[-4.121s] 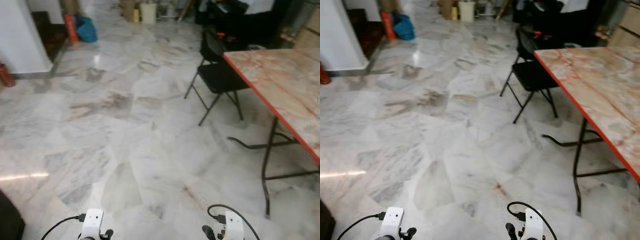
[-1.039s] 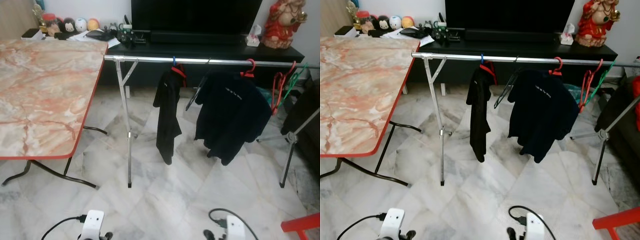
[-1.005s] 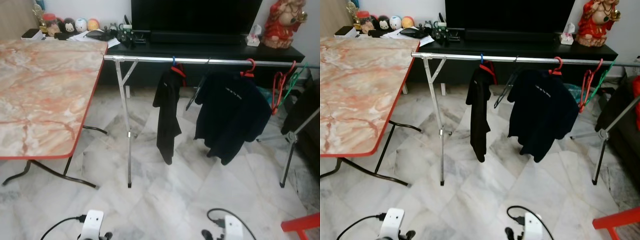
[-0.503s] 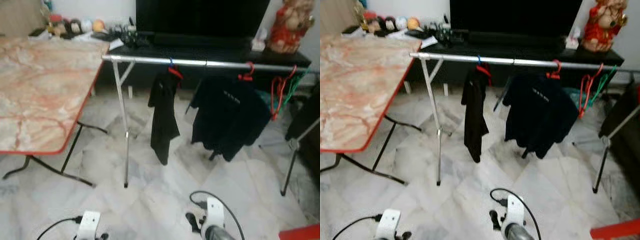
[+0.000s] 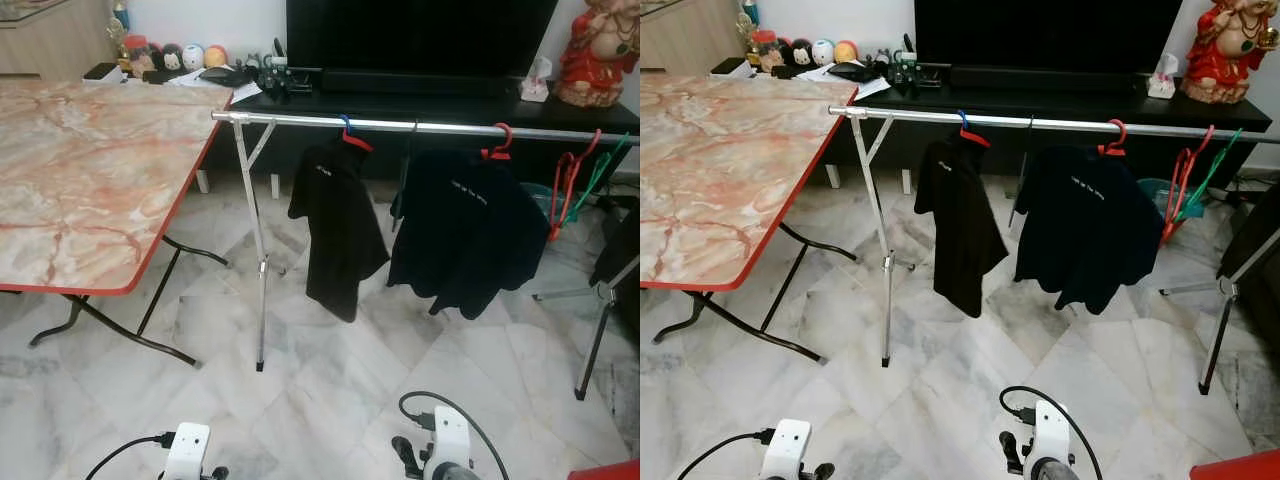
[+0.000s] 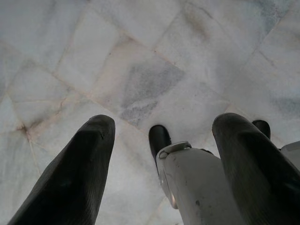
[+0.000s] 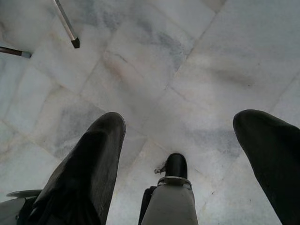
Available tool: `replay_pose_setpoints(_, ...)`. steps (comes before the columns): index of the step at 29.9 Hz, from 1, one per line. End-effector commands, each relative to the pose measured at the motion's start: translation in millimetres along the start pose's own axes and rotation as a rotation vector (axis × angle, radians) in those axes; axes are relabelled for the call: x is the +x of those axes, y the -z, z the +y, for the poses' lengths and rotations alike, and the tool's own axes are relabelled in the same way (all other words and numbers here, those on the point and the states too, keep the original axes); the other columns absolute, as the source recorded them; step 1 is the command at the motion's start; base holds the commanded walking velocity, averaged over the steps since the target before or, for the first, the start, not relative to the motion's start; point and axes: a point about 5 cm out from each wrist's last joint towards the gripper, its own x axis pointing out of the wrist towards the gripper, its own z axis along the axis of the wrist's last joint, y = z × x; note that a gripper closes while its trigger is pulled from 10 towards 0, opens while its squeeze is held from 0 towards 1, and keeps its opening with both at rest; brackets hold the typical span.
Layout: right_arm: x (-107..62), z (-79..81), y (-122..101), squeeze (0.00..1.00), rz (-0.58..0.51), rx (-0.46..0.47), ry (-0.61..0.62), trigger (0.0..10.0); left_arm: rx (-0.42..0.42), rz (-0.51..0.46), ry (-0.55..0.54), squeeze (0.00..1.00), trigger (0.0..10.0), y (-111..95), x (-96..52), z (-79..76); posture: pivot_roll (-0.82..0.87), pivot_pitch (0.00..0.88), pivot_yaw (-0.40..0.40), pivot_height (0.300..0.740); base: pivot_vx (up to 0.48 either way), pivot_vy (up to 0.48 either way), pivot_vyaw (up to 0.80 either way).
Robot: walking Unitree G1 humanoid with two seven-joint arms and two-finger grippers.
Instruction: Hang hanger
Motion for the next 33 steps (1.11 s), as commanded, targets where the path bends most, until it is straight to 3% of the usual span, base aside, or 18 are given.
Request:
replay_pose_setpoints(1, 0.1, -2.5, -3.0, 0.00, -0.009, 0.001, 0.011, 10.0, 0.009, 0.006, 0.007, 0.00, 10.0, 0.7, -0.1, -0.1, 0.02, 0.000, -0.043, 0.740, 0.000, 0.000, 0.00)
replay_pose_setpoints(6, 0.2, -2.4, -2.8, 0.00, -0.003, 0.000, 0.015, 10.0, -0.009, 0.005, 0.010, 0.00, 10.0, -0.7, 0.4, -0.5, 0.02, 0.000, -0.046, 0.740, 0.000, 0.000, 0.00)
replay_pose_setpoints(16, -1.7, -5.8, 6.3, 0.00, 0.016, -0.002, 0.017, 10.0, -0.015, 0.003, 0.012, 0.00, 10.0, -1.4, 0.7, -1.6, 0.02, 0.000, -0.049, 0.740, 0.000, 0.000, -0.65)
replay_pose_setpoints(24, -4.7, -20.2, 7.2, 0.00, 0.005, 0.009, 0.031, 10.0, -0.021, 0.005, 0.014, 0.00, 10.0, -0.6, 0.6, -2.4, 0.02, 0.000, -0.051, 0.740, 0.000, 0.000, 0.00)
replay_pose_setpoints(33, -6.2, -22.7, 13.7, 0.00, 0.025, 0.003, 0.038, 10.0, -0.015, 0.006, 0.017, 0.00, 10.0, -0.7, 0.7, -3.2, 0.02, 0.000, -0.052, 0.740, 0.081, 0.000, 0.00)
